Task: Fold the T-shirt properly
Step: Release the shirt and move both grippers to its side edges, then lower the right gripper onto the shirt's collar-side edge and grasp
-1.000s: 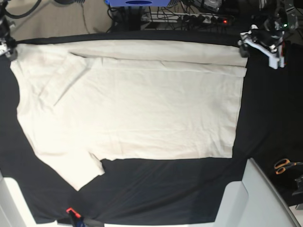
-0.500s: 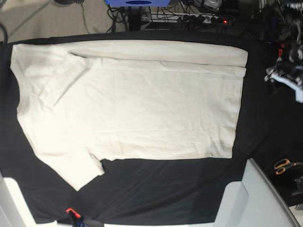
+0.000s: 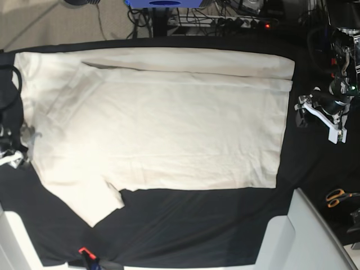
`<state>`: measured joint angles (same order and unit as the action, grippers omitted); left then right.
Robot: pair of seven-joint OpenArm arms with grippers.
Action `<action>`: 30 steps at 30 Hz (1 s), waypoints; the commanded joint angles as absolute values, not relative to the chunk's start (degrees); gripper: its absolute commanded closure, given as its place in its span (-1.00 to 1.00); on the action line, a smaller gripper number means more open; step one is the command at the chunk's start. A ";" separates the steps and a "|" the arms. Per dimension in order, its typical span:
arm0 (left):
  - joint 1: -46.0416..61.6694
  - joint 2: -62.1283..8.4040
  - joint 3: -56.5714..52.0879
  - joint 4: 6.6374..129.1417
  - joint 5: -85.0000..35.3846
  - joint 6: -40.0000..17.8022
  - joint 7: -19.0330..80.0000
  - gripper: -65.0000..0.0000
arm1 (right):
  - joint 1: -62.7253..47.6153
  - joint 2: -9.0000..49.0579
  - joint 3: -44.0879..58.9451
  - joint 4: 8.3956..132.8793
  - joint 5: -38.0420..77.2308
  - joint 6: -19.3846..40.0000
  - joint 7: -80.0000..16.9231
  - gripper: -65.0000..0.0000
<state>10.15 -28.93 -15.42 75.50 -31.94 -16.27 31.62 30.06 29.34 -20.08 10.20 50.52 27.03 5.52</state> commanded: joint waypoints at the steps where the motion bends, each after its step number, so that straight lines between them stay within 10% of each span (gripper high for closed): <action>1: 9.89 -30.29 -15.87 76.35 -32.48 -16.13 30.73 -0.27 | 31.87 29.76 -21.76 9.54 50.68 27.82 7.16 -0.13; 13: 9.63 -30.02 -15.96 73.80 -32.48 -16.13 30.73 -0.27 | 32.31 28.00 -31.96 8.84 50.68 21.76 7.78 -0.09; 20: 9.71 -29.85 -15.96 73.54 -32.48 -16.13 30.73 -0.27 | 31.43 28.00 -32.57 9.27 50.77 20.53 7.78 1.00; 30: 9.71 -29.67 -15.60 73.63 -32.48 -16.13 30.73 -0.27 | 25.10 30.46 -32.31 22.46 51.21 20.53 8.57 1.00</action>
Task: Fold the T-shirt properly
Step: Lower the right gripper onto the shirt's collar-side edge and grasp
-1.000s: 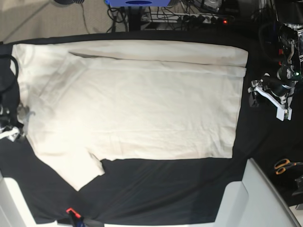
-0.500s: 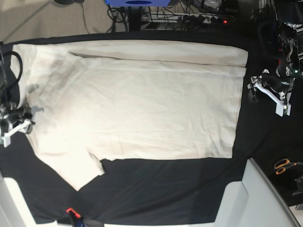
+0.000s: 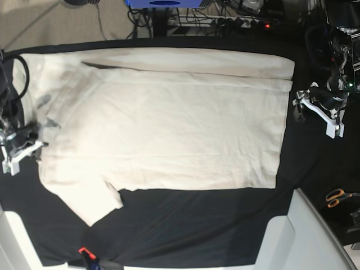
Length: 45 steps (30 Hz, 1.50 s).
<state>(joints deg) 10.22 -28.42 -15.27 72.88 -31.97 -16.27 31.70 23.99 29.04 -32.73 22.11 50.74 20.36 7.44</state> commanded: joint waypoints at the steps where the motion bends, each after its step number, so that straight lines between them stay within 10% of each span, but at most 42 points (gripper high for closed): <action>1: 9.71 -29.67 -15.60 73.63 -32.48 -16.13 30.73 -0.27 | 24.31 30.55 -32.22 23.52 51.21 20.44 8.75 1.00; 45: 9.54 -29.67 -15.43 73.45 -32.48 -16.13 30.73 -0.27 | -4.44 33.45 -17.80 65.19 50.86 17.45 1.01 1.00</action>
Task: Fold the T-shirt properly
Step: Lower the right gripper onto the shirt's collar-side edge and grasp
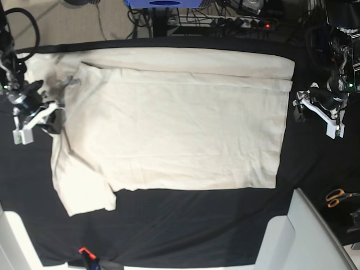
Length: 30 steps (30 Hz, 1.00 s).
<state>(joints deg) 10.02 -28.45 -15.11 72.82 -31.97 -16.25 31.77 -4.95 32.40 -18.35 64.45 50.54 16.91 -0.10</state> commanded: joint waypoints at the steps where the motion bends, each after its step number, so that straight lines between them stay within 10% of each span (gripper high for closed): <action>1: 9.54 -29.67 -15.43 73.45 -32.48 -16.13 30.73 -0.27 | -4.53 33.19 -17.80 65.01 50.86 17.45 -0.04 1.00; 7: 9.54 -29.58 -15.43 73.45 -32.48 -16.13 30.73 -0.27 | -5.49 30.73 -17.89 64.84 50.86 17.45 -1.98 0.97; 15: 9.98 -29.58 -15.43 73.45 -32.48 -16.13 30.73 -0.27 | -5.58 30.37 -14.73 71.34 50.77 17.36 -6.02 0.00; 30: 9.98 -28.88 -15.43 73.45 -32.48 -16.13 30.73 -0.27 | 13.05 20.79 -17.89 63.87 22.64 4.00 -24.13 0.01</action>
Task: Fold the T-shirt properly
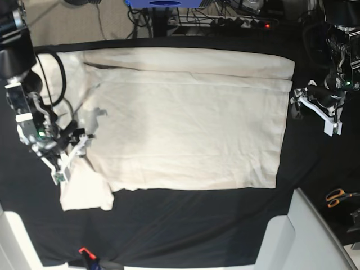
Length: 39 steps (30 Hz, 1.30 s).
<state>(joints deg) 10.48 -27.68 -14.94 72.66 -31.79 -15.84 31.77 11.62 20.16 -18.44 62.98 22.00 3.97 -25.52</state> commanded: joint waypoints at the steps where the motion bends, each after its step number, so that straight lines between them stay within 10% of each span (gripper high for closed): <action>1: 10.07 -28.88 -15.43 73.45 -32.48 -16.13 30.73 -0.27 | 13.58 19.56 -17.89 63.60 20.26 4.00 -24.57 0.06; 5: 10.07 -28.97 -15.60 73.45 -32.48 -16.13 30.64 -0.27 | 14.64 16.48 -17.80 62.55 13.58 2.77 -24.75 0.30; 39: 9.54 -28.97 -15.69 69.32 -32.48 -16.13 30.37 -0.27 | 15.78 17.63 -12.00 54.99 3.30 -0.84 -24.31 0.30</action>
<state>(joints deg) 9.89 -27.79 -15.11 68.49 -31.79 -16.05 31.35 13.85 16.82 -12.47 54.24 3.97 -0.45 -25.39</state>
